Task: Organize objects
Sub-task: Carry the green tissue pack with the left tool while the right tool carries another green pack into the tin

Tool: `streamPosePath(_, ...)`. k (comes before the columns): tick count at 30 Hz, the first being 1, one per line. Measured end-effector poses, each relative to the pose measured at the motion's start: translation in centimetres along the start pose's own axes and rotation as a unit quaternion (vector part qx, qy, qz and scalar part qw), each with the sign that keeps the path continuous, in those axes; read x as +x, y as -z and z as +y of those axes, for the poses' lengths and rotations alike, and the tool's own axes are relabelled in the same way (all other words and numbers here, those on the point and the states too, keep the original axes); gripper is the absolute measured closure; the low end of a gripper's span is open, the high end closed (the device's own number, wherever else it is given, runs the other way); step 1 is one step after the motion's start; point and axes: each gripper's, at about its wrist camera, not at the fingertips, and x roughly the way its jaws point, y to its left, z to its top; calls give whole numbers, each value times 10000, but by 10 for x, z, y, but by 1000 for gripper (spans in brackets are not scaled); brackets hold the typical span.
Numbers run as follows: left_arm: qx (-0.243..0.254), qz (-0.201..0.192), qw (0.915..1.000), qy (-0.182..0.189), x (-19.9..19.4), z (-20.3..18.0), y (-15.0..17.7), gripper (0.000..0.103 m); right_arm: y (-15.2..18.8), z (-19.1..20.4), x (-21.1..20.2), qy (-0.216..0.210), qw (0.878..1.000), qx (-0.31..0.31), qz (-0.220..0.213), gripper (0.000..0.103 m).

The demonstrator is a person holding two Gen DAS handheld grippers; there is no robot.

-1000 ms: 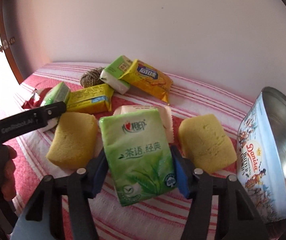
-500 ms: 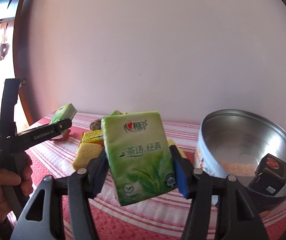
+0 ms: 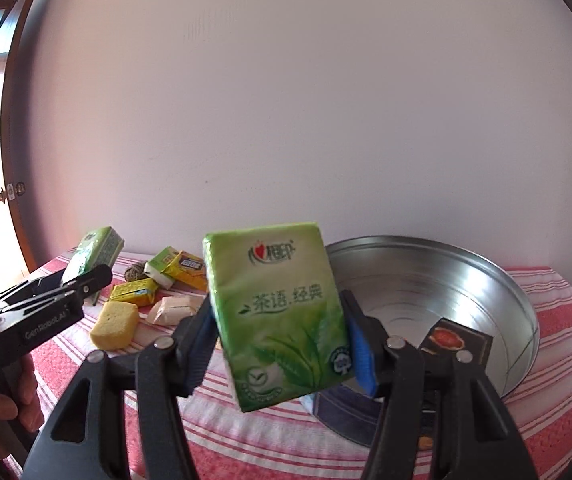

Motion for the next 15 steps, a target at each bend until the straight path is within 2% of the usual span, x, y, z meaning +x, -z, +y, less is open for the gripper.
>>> streamPosePath(4,81,50,9999,141,-4,-15,4,48,-4,-25,-3,84,9998,200,-30,44)
streamPosePath(15,411,197,9988,200,6,-67,12,49,-9,-78,-16,524,9981,289,-178,44)
